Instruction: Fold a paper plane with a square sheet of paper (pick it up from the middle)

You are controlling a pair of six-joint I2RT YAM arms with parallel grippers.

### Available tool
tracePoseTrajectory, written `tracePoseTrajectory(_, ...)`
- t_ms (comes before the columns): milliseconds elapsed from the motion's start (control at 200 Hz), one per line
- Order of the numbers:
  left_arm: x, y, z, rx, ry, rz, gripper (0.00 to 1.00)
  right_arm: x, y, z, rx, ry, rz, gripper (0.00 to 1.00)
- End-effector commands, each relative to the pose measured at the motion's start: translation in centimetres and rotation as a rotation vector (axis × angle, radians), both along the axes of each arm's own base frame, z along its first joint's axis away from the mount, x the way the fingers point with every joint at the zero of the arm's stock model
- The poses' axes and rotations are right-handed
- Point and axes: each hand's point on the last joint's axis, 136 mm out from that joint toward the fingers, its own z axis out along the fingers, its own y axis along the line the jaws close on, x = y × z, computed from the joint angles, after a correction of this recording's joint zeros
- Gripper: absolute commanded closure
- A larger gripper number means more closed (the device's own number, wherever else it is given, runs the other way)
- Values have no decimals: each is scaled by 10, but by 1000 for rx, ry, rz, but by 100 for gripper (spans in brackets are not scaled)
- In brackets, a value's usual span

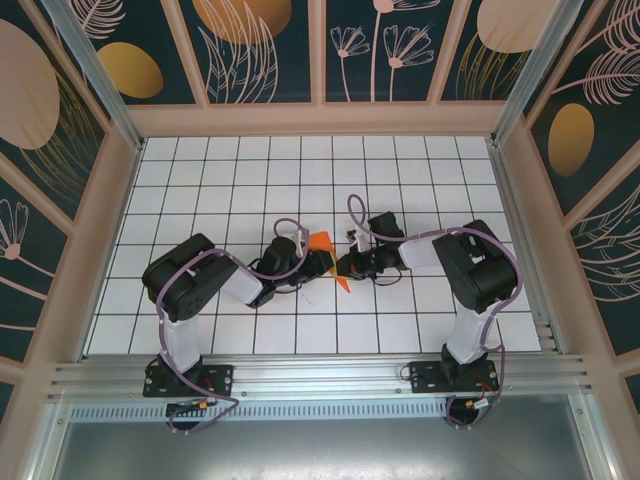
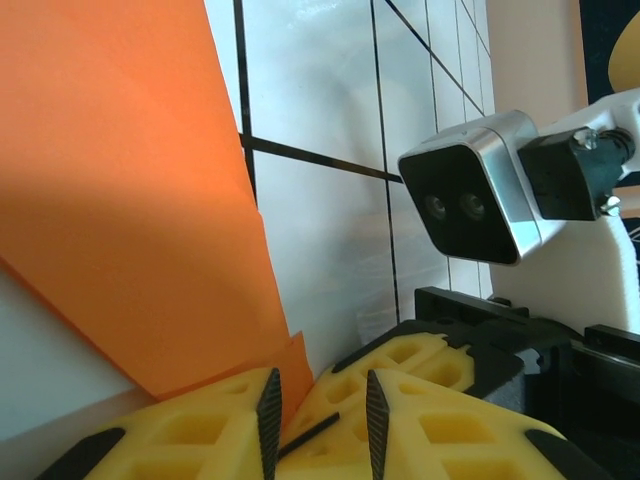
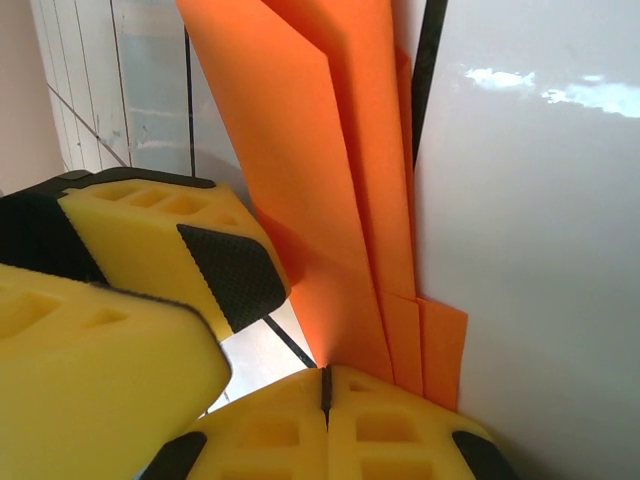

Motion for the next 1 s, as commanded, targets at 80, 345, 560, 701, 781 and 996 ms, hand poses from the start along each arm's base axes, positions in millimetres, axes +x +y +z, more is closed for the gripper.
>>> tracePoseTrajectory(80, 6, 10, -23, 77, 8, 65, 69, -21, -39, -61, -235, 83, -51, 100)
tracePoseTrajectory(345, 14, 27, -39, 157, 41, 152, 70, -29, -45, -61, -248, 86, -39, 100)
tracePoseTrajectory(560, 18, 28, -42, 168, 58, 176, 72, -27, -45, -58, -247, 80, -47, 100)
tracePoseTrajectory(701, 21, 35, -46, 213, 79, 206, 74, -25, -45, -56, -246, 77, -50, 100)
tracePoseTrajectory(781, 24, 37, -48, 239, 93, 211, 74, -26, -46, -56, -251, 74, -47, 100)
tracePoseTrajectory(996, 34, 44, -52, 344, 134, 234, 75, -25, -47, -54, -256, 67, -48, 100)
